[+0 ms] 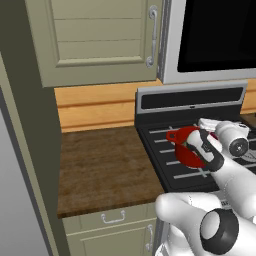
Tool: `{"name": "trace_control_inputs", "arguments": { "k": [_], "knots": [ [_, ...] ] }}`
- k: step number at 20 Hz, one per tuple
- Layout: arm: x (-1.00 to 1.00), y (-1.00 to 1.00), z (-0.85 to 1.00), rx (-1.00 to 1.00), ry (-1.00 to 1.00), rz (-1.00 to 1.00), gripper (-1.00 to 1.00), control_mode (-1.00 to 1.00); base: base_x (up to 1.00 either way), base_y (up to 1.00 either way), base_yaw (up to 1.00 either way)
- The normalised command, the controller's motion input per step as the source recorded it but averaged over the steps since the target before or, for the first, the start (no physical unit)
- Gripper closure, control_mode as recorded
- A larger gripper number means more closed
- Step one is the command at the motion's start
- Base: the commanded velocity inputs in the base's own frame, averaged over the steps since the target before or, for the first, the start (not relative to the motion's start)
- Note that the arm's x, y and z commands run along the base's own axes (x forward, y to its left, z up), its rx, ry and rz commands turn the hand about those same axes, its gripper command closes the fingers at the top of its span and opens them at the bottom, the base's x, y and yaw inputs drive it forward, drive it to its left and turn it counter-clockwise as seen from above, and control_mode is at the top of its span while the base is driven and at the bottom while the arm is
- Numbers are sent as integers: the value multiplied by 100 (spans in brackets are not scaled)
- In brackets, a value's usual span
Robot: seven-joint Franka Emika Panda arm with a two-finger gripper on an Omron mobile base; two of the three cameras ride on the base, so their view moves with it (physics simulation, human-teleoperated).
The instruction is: Put the cucumber and bell pepper in the pot. Retrieve the spatula and lightly stir the vegetables in the pot.
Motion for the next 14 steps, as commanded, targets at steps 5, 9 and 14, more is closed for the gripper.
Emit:
{"name": "trace_control_inputs", "arguments": {
  "k": [5, 9, 14],
  "knots": [
    [0, 25, 28, 0, -22, -3, 100, -100, 0, 0, 0],
    [17, 1, -8, -6, -4, -15, 100, -100, 0, 0, 0],
    [24, 1, -38, -5, 2, -16, 100, -100, 0, 0, 0]
  ]
}}
